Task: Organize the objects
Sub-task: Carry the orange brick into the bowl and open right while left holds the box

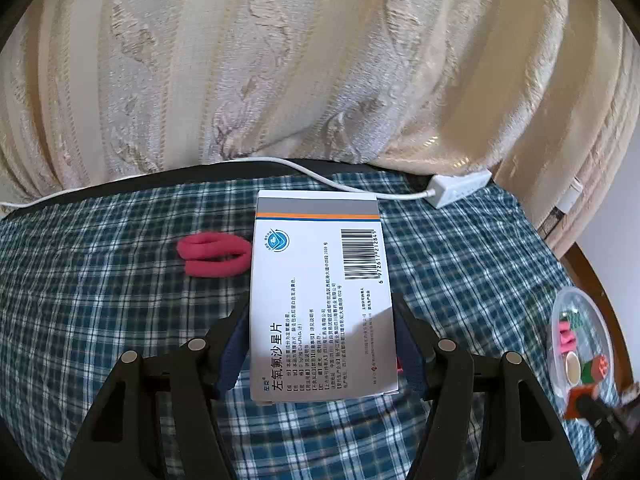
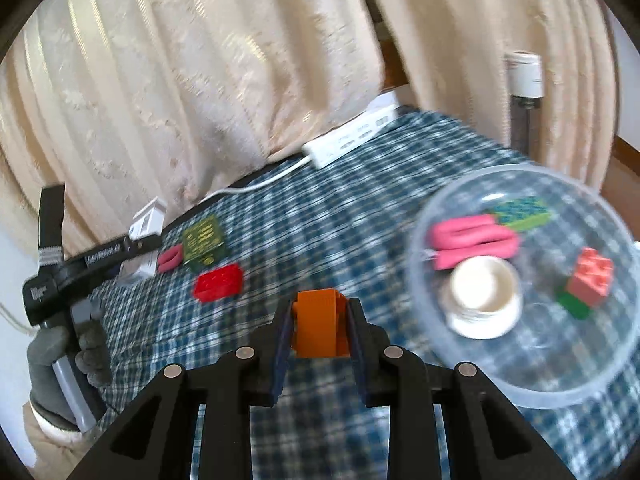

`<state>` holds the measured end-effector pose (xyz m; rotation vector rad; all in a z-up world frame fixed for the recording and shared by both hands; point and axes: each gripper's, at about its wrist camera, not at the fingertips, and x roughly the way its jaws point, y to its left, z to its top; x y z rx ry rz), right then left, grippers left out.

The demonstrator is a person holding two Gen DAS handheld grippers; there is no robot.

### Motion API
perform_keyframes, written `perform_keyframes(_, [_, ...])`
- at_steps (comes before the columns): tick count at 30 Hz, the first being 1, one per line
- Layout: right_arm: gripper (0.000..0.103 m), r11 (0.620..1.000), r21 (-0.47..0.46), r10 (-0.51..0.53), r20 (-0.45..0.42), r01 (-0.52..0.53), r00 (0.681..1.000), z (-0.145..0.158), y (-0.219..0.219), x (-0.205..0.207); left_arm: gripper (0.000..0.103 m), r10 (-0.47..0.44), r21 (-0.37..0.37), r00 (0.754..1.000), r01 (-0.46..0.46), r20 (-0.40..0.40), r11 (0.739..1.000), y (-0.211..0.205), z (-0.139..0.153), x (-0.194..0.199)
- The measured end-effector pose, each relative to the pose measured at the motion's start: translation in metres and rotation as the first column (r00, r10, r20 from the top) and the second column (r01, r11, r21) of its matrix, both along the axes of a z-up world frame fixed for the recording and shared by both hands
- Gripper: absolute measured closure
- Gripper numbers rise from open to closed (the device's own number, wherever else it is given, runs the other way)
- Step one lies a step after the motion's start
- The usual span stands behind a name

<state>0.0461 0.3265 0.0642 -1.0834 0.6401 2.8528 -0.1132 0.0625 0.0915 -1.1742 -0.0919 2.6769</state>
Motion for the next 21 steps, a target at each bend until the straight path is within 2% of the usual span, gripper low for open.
perform_keyframes(13, [0.075,0.974,0.000,-0.226,0.021,0.226,0.974,-0.016,0.081,0.033,0.037,-0.076,-0.029,0.997,0.076,0.000,0.997,0.028,-0.004,0.018])
perform_keyframes(21, [0.075,0.969,-0.004,-0.247,0.052,0.248,0.968,-0.031,0.101,0.032,0.037,-0.109,-0.029,0.994,0.110,0.016,0.994,0.038,-0.007,0.025])
